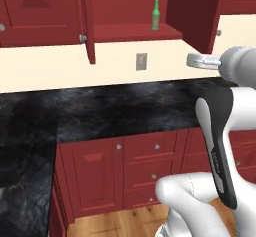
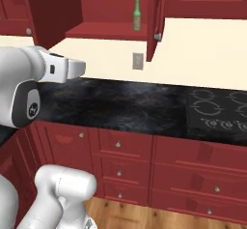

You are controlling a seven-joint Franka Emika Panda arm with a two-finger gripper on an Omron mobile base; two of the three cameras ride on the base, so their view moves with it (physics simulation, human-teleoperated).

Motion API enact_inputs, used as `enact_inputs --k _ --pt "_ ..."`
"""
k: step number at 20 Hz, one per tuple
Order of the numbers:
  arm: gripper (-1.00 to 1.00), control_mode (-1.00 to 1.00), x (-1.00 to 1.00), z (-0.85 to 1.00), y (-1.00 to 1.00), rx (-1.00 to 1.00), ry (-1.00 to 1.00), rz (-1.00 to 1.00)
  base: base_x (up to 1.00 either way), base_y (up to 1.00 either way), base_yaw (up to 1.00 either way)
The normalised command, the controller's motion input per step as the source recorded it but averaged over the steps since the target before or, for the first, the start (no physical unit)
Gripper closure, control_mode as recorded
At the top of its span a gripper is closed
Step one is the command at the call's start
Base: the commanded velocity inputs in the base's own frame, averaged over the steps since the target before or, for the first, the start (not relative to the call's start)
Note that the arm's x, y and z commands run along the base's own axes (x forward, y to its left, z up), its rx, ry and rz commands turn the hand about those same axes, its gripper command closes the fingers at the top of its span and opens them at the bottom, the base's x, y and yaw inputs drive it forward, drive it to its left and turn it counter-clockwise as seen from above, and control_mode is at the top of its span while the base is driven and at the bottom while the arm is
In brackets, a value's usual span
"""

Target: Sort all alcoholic drinks to one cabinet, and non-alcoholic drinks to the other.

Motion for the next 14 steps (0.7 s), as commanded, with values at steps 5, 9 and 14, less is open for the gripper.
enact_inputs --k 5,9,14 --pt "-1.00 1.00 0.00 0.00 0.00 0.00 0.00 0.00 -0.48 -0.30 0.02" --pt "-1.00 1.00 0.00 0.00 0.00 0.00 0.00 0.00 -0.32 -0.47 0.05" --pt "-1.00 1.00 0.00 0.00 0.00 0.00 0.00 0.00 -0.19 -0.53 0.06"
